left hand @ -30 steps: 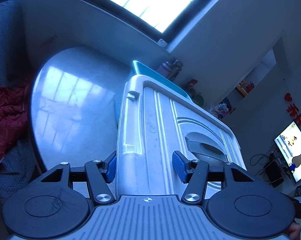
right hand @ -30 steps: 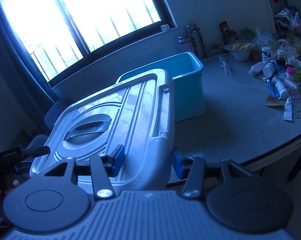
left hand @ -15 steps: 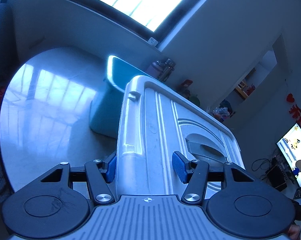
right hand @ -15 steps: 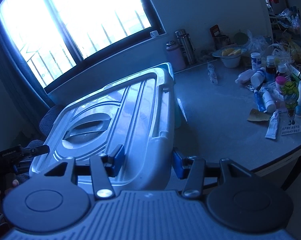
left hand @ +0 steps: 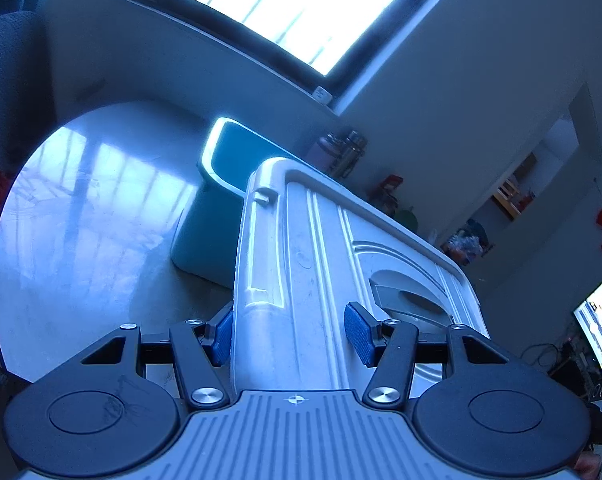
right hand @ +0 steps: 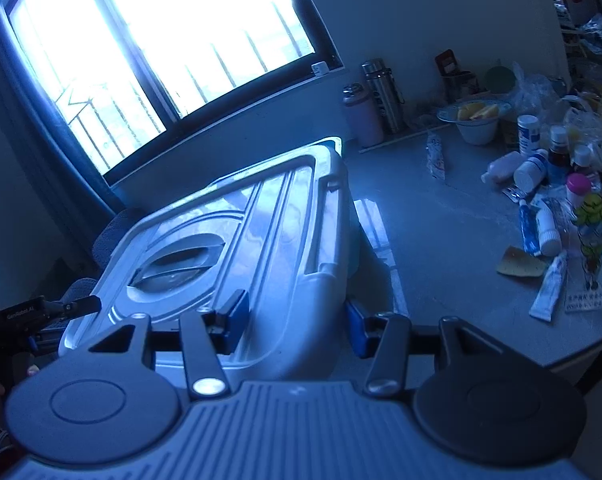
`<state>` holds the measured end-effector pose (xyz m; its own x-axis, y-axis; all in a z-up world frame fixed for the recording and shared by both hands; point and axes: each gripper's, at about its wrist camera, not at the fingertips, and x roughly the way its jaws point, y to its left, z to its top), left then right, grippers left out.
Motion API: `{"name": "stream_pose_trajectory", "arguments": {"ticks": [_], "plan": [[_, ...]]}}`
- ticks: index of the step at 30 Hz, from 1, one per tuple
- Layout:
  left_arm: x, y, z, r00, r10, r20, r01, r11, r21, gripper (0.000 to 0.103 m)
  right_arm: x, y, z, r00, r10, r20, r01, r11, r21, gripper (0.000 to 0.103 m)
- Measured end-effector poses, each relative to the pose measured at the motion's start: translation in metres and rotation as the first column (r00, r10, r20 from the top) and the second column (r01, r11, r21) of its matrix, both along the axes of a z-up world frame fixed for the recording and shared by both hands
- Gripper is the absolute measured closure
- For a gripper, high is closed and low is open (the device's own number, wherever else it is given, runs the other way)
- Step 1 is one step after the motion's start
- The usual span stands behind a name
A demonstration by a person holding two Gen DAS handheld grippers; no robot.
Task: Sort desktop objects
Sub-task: 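Lift the white lid with both tools and carry it toward the tub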
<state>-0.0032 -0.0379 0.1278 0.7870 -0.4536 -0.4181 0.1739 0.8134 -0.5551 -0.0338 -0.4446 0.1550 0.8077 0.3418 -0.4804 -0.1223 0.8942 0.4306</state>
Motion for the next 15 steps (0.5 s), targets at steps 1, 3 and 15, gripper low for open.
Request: {"name": "stream_pose_trajectory", "arguments": {"ticks": [1, 3, 15], "plan": [[0.001, -0.003, 0.002, 1.000, 0.007, 0.001, -0.007, 1.000, 0.001, 0.046, 0.003, -0.002, 0.001, 1.000, 0.005, 0.004, -0.005, 1.000, 0.001, 0.052], [0.005, -0.008, 0.005, 1.000, 0.019, 0.005, -0.019, 1.000, 0.005, 0.046, 0.010, -0.007, 0.003, 1.000, 0.014, 0.011, -0.014, 1.000, 0.001, 0.052], [0.042, -0.033, 0.026, 0.997, 0.074, 0.020, -0.074, 0.997, 0.012, 0.046, 0.059, -0.030, 0.013, 0.998, 0.050, 0.031, -0.051, 0.999, 0.019, 0.052]]}}
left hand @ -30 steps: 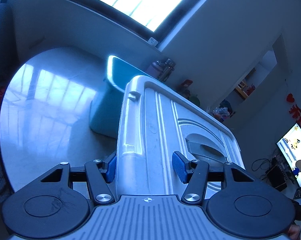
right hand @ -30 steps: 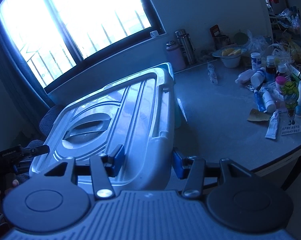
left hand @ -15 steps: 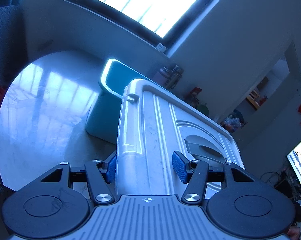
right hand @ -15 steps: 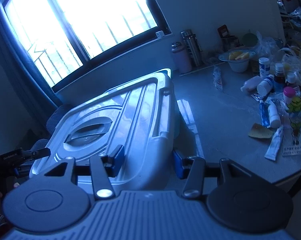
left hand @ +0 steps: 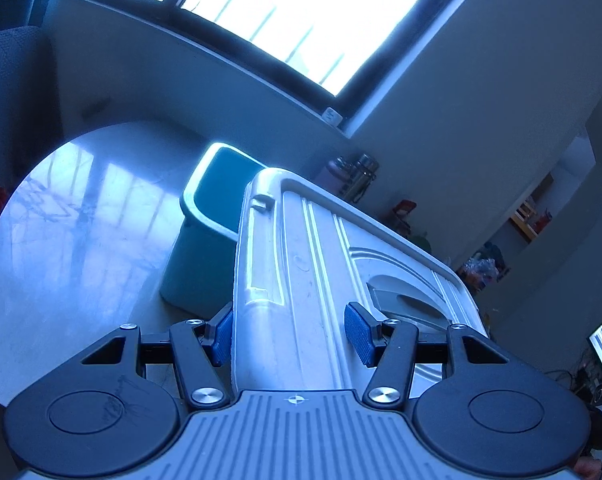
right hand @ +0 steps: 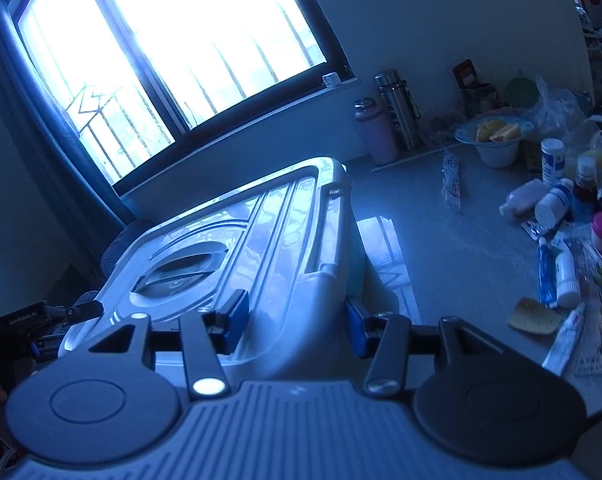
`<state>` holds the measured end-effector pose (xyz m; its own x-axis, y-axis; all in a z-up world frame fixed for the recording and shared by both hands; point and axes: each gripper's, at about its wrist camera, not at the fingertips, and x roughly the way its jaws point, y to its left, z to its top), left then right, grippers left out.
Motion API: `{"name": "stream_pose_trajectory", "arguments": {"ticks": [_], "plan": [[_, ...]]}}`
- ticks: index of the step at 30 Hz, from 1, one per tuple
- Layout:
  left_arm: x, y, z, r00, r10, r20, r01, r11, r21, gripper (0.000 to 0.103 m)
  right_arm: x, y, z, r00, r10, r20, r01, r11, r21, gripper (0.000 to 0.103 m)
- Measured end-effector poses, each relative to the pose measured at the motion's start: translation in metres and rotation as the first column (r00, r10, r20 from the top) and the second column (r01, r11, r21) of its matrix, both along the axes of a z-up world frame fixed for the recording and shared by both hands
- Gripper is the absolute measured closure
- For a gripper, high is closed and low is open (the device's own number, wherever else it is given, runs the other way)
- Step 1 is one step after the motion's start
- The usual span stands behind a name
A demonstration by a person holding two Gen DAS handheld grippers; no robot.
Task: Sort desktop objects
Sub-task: 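Lift the white lid with both tools and carry it toward the tub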
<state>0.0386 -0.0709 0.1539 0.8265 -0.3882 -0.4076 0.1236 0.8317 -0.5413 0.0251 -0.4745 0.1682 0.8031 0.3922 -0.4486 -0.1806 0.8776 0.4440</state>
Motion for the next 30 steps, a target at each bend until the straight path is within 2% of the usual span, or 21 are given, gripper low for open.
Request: {"name": "stream_pose_trajectory", "arguments": {"ticks": [8, 20, 30], "plan": [[0.037, 0.012, 0.010, 1.000, 0.003, 0.002, -0.003, 1.000, 0.009, 0.046, 0.031, 0.009, 0.002, 1.000, 0.011, -0.002, -0.011, 1.000, 0.008, 0.052], [0.130, 0.036, 0.028, 0.999, -0.048, -0.005, 0.048, 0.999, 0.022, 0.046, 0.090, 0.026, 0.008, 0.999, -0.037, 0.005, 0.037, 0.999, 0.011, 0.052], [0.180, 0.044, 0.019, 0.997, -0.065, -0.033, 0.065, 0.998, 0.015, 0.046, 0.124, 0.030, 0.002, 0.998, -0.056, -0.010, 0.056, 0.998, 0.002, 0.052]]}}
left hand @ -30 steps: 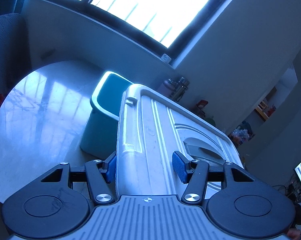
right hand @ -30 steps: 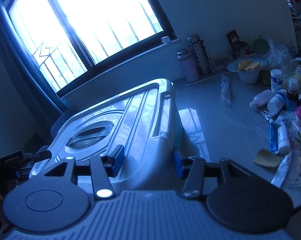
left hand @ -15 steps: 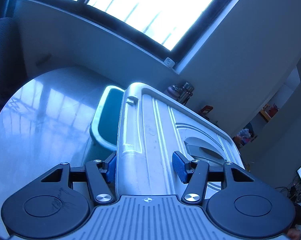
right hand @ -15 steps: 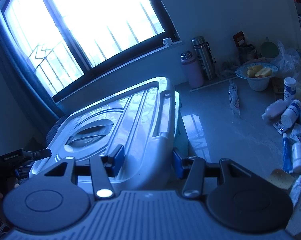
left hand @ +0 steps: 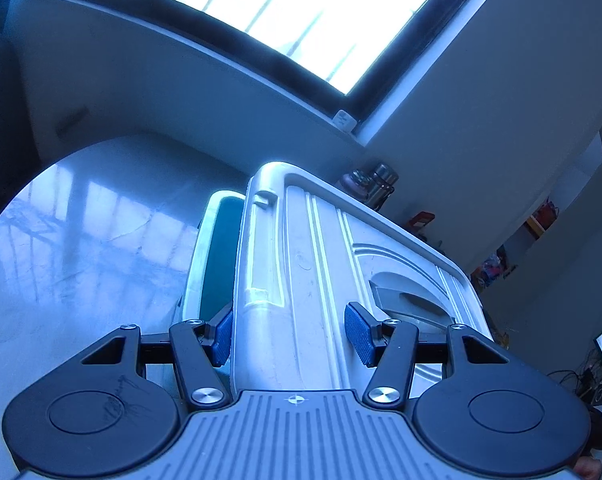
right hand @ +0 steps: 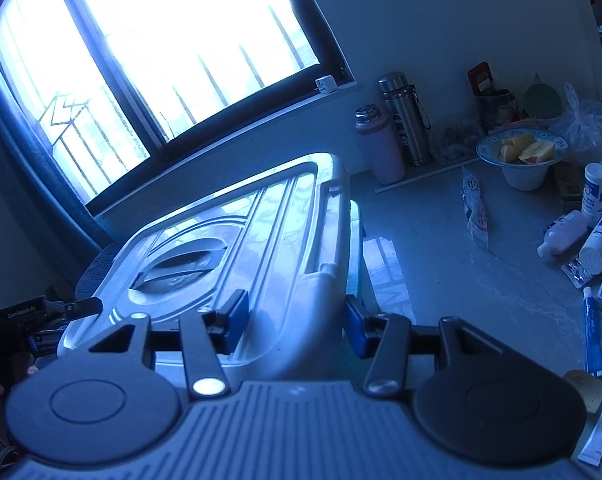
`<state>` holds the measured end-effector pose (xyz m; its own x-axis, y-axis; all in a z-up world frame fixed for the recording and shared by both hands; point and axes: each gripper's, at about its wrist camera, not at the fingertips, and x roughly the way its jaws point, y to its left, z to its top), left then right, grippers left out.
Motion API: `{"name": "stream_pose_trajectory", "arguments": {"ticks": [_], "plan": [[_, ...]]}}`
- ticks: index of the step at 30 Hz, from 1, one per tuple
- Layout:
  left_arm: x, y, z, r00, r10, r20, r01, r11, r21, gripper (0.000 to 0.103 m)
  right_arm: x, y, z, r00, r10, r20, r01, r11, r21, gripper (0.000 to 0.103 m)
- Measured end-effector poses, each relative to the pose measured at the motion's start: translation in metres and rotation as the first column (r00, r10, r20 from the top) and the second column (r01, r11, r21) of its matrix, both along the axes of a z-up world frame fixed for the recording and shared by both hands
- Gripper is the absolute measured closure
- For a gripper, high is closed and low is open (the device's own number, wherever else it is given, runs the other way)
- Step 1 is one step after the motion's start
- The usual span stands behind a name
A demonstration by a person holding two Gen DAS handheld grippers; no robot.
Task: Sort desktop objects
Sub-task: 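Lift the white lid with both tools and carry it toward the tub, then lower the white lid onto the tub rim with both tools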
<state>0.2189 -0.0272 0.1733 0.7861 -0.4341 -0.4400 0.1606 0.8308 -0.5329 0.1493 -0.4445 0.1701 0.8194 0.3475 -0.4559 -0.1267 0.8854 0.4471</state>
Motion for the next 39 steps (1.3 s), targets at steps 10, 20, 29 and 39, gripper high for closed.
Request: {"name": "stream_pose_trajectory", "arguments": {"ticks": [10, 20, 29, 39], "plan": [[0.046, 0.002, -0.017, 0.999, -0.009, -0.037, 0.009, 1.000, 0.010, 0.046, 0.036, 0.000, -0.015, 0.999, -0.004, -0.037, 0.005, 1.000, 0.009, 0.052], [0.071, 0.013, -0.031, 0.998, 0.008, -0.068, -0.007, 1.000, 0.026, 0.046, 0.066, 0.008, -0.030, 0.997, 0.005, -0.079, -0.004, 1.000, 0.023, 0.052], [0.083, 0.020, -0.034, 0.995, 0.005, -0.096, 0.000, 0.999, 0.052, 0.044, 0.076, 0.014, -0.034, 0.996, 0.011, -0.093, -0.009, 1.000, 0.023, 0.052], [0.076, -0.027, -0.002, 0.998, -0.030, -0.059, 0.055, 0.878, 0.475, 0.037, 0.070, 0.022, -0.032, 0.996, 0.021, -0.085, -0.024, 0.999, -0.045, 0.052]]}}
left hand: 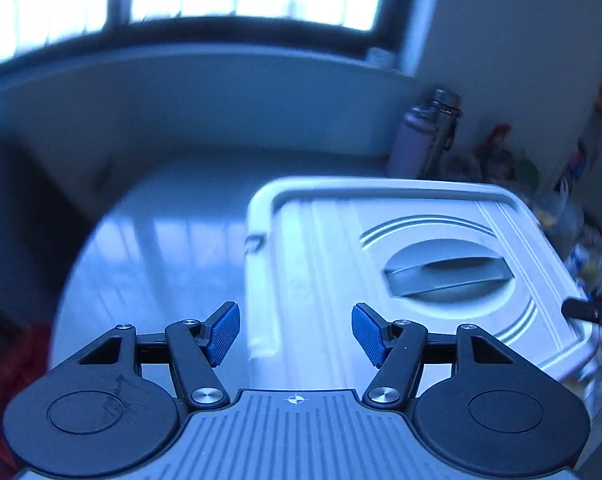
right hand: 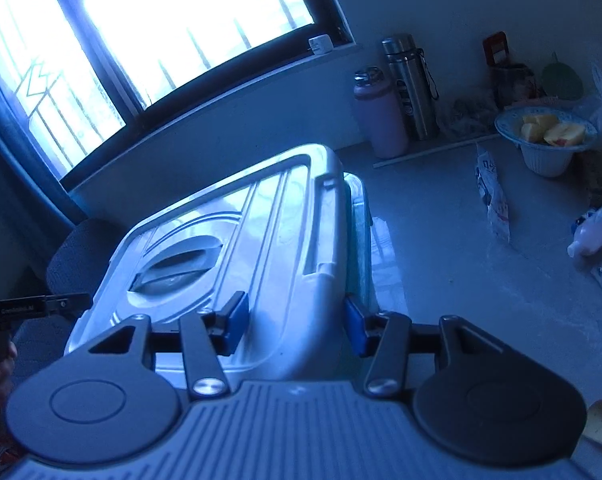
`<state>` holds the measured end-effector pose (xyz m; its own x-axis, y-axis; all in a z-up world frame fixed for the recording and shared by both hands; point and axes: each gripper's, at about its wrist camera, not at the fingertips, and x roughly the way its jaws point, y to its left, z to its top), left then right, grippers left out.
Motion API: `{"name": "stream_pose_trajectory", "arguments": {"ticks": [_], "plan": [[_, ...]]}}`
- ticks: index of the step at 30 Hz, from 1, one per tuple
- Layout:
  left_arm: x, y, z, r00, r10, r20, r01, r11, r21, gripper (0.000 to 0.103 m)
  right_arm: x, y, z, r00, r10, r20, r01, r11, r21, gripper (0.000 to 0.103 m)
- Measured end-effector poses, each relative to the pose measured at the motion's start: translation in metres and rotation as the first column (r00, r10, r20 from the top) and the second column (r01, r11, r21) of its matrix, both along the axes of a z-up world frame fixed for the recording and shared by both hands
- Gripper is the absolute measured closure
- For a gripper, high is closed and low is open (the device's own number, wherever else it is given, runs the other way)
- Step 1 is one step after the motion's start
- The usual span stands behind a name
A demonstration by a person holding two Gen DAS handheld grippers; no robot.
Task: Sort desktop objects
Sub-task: 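Lower the white lid onto the tub rim with both tools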
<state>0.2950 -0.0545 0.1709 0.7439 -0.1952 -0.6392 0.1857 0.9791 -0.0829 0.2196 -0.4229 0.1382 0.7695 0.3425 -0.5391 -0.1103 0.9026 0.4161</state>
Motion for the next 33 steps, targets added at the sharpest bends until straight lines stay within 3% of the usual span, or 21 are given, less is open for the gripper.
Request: {"name": "stream_pose_trajectory", "arguments": {"ticks": [11, 17, 19, 22, 28, 33], "plan": [[0.017, -0.023, 0.006, 0.999, 0.049, 0.002, -0.049, 0.990, 0.133, 0.037, -0.006, 0.001, -0.001, 0.999, -0.039, 0.005, 0.039, 0.999, -0.016, 0.051], [0.020, -0.030, -0.003, 0.999, 0.036, -0.014, -0.034, 0.990, 0.140, 0.037, -0.006, 0.011, 0.003, 0.998, -0.056, 0.008, 0.057, 0.993, -0.107, 0.049], [0.020, -0.029, -0.003, 0.999, 0.037, -0.012, -0.035, 0.991, 0.132, 0.037, -0.007, 0.012, 0.008, 0.998, -0.065, 0.019, 0.067, 0.990, -0.120, 0.039], [0.019, -0.026, -0.003, 0.999, 0.044, -0.008, -0.043, 0.992, 0.121, 0.037, -0.006, 0.013, 0.014, 0.997, -0.065, 0.032, 0.069, 0.987, -0.147, 0.033], [0.018, -0.019, -0.002, 0.997, 0.078, -0.020, -0.075, 0.989, 0.124, 0.037, -0.004, 0.012, 0.021, 0.995, -0.085, 0.044, 0.091, 0.983, -0.158, 0.031], [0.018, -0.008, 0.002, 0.988, 0.145, -0.056, -0.134, 0.977, 0.164, 0.037, 0.002, -0.003, 0.014, 0.991, -0.132, -0.001, 0.130, 0.976, -0.174, 0.031]]}}
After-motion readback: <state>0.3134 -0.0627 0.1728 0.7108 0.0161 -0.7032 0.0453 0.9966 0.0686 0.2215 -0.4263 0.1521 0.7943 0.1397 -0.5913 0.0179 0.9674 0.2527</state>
